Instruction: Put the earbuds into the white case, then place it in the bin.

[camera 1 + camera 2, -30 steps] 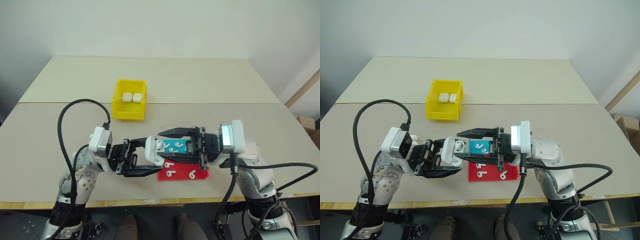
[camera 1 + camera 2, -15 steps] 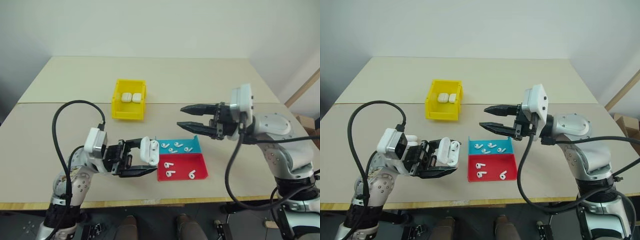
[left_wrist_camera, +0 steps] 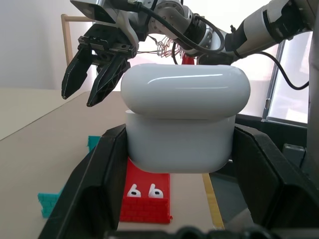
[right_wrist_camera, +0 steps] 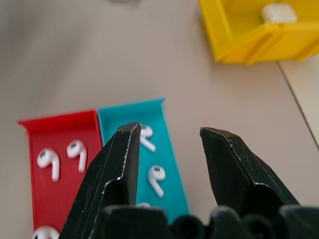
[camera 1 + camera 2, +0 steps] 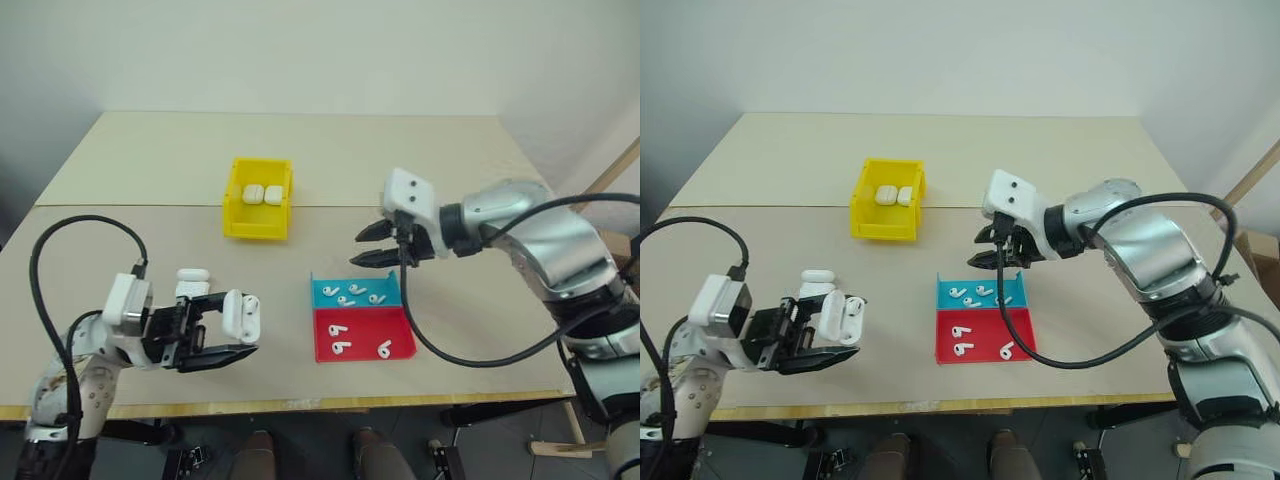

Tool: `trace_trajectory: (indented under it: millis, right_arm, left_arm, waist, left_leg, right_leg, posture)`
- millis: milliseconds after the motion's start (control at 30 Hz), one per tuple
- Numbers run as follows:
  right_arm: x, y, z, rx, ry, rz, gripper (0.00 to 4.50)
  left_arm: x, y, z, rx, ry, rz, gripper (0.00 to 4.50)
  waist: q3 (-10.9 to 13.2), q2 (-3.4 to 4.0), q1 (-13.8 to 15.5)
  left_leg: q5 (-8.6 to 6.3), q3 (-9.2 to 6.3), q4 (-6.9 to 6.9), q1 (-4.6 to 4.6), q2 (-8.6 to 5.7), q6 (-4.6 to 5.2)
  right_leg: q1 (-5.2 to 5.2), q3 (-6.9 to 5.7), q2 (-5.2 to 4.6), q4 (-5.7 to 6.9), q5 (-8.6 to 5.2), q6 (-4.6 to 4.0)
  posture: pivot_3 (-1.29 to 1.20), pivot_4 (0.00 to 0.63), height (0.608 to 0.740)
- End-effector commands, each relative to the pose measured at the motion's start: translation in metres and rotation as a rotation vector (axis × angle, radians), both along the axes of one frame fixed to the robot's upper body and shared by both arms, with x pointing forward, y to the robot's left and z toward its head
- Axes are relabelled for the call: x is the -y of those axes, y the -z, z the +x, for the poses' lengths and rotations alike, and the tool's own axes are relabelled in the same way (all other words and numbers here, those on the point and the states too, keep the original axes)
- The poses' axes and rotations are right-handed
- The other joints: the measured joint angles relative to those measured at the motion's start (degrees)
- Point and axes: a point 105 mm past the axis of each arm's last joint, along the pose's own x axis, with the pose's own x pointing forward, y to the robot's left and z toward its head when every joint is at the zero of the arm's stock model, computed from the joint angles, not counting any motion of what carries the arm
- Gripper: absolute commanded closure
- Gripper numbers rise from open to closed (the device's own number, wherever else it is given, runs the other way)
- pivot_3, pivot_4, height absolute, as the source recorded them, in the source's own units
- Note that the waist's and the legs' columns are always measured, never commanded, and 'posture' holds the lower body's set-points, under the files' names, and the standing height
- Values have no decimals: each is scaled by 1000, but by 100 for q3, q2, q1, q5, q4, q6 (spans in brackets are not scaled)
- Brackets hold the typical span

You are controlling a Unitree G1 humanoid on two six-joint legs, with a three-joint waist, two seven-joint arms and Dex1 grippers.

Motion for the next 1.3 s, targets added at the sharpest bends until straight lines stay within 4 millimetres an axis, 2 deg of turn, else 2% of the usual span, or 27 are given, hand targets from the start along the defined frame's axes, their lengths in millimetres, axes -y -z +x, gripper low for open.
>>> trace_trajectory:
  millis: [33,267,400,967,1300]
  right_arm:
    - [5,7,0,19,-56,-192,2163]
    - [-2,27,18,52,-105,-406,2163]
    - [-6,33,23,42,-112,-457,2163]
    - [-34,44,32,-5,-109,-475,2163]
    - [-30,53,39,-19,-74,-496,2163]
  left_arm:
    - [-7,-7,-8,42,-10,21,1675]
    - [-6,-6,-12,37,-25,22,1675]
    - [-4,-6,-13,38,-28,17,1675]
    - [0,-6,-14,35,-42,8,1675]
    - [4,-5,-15,37,-51,2,1675]
  waist:
    - [1,1,5]
    - [1,1,-5]
    - [2,3,-9]
    - [3,5,-8]
    - [3,5,-12]
  left_leg:
    - [0,0,0,0,0,0]
    - [0,4,1,0,0,-1]
    - [0,4,-1,-1,0,-1]
    - [0,3,-1,-2,0,-1]
    - [0,3,-1,-2,0,-1]
  right_leg:
    - [0,0,0,1,0,0]
    - [-7,0,-1,9,0,-2]
    - [-12,1,0,14,1,-4]
    - [-14,-2,0,19,4,-8]
    - [-14,-2,0,20,4,-9]
  posture:
    - [0,150,740]
    - [0,150,740]
    - [0,150,740]
    - [0,150,740]
    - [0,150,740]
